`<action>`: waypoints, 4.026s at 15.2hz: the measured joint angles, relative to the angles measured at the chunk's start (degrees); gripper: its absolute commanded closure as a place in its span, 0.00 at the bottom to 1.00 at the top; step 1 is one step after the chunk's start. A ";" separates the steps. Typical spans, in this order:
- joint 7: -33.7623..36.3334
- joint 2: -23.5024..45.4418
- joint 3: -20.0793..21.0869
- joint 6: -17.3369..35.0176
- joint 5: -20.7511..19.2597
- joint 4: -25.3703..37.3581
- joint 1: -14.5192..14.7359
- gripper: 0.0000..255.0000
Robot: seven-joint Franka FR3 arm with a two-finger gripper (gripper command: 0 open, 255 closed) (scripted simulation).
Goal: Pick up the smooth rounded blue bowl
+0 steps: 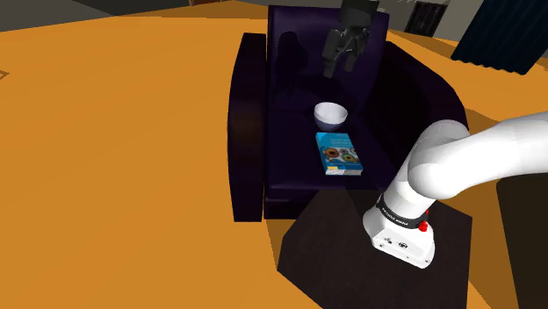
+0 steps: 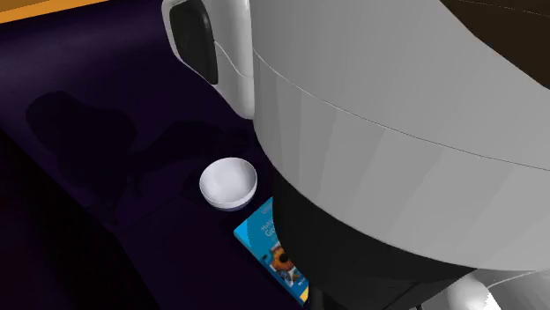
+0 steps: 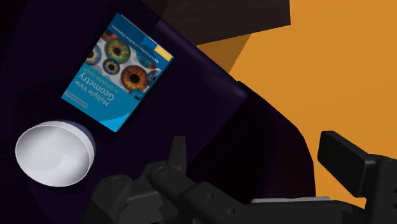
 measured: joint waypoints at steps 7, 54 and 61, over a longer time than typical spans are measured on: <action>-3.07 2.28 -2.68 7.72 -3.17 -5.52 -1.59 0.00; -27.13 57.66 -20.53 62.86 -3.58 -2.64 -10.37 1.00; -25.89 54.18 -21.25 59.11 -5.71 -2.20 -9.89 1.00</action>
